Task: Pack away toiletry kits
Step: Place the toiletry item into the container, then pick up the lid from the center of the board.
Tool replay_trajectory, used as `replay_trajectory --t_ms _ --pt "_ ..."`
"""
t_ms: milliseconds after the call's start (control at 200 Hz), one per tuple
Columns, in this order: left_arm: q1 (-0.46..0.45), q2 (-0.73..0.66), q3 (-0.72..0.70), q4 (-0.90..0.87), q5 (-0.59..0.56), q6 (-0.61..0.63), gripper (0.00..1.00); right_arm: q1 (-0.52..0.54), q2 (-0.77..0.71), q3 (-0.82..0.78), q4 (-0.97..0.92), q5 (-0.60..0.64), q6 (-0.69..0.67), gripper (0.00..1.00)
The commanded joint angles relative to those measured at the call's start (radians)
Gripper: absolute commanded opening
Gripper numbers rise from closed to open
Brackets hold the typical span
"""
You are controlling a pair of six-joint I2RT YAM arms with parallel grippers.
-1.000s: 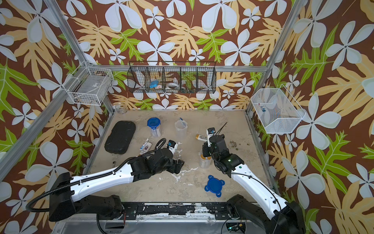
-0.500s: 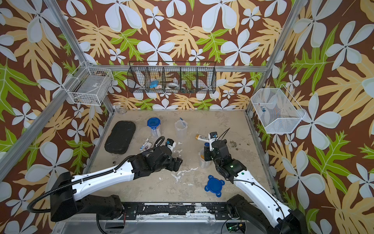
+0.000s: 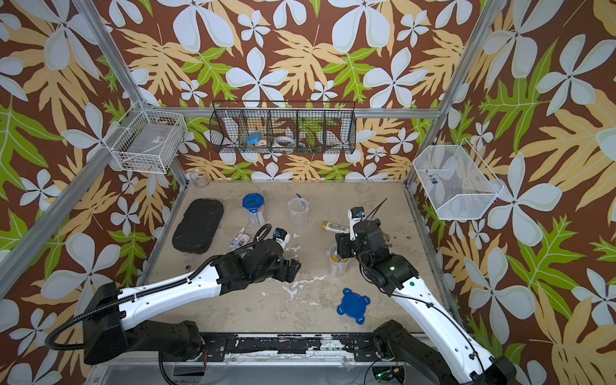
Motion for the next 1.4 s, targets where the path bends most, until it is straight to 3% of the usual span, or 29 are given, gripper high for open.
replay_trajectory --t_ms 0,65,380,571,771,996,1396 --pt "0.003 -0.012 0.002 -0.016 0.018 0.001 0.89 -0.012 -0.029 0.031 -0.24 -0.006 0.098 0.8" --pt "0.002 -0.015 -0.002 -0.015 0.039 0.008 0.9 -0.023 -0.062 0.03 -0.312 -0.04 0.147 1.0" --pt "0.003 -0.087 -0.039 0.025 0.127 0.023 0.91 -0.026 -0.227 -0.049 -0.604 -0.148 0.429 1.0" --pt "0.002 -0.124 -0.037 0.076 0.171 0.037 0.91 -0.01 -0.348 -0.203 -0.624 -0.186 0.531 1.0" --pt "0.004 -0.147 -0.033 0.104 0.211 0.036 0.91 -0.009 -0.225 -0.31 -0.486 -0.225 0.561 1.0" --pt "0.004 -0.176 -0.045 0.129 0.251 0.051 0.91 -0.008 -0.187 -0.469 -0.331 -0.22 0.669 1.0" --pt "0.012 -0.19 -0.073 0.155 0.288 0.062 0.92 -0.003 -0.009 -0.475 -0.223 -0.165 0.659 1.0"
